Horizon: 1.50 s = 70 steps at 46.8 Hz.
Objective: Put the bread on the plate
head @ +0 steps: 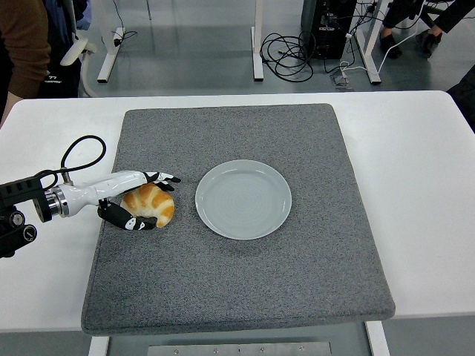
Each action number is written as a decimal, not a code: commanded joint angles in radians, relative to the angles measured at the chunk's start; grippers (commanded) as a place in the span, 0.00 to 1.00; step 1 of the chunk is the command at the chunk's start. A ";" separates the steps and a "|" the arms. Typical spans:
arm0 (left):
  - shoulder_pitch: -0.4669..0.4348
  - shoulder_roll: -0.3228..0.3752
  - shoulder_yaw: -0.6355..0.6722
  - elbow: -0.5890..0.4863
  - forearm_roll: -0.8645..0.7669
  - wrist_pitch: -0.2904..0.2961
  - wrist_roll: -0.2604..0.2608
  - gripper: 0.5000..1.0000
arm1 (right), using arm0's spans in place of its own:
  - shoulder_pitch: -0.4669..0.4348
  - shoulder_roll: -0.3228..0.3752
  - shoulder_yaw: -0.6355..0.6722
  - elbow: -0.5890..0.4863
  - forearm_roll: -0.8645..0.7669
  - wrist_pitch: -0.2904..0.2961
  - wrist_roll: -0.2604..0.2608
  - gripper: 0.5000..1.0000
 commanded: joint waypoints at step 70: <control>-0.359 0.180 0.025 0.002 -0.035 -0.184 0.000 0.00 | 0.000 0.000 0.000 0.000 0.000 0.002 0.000 1.00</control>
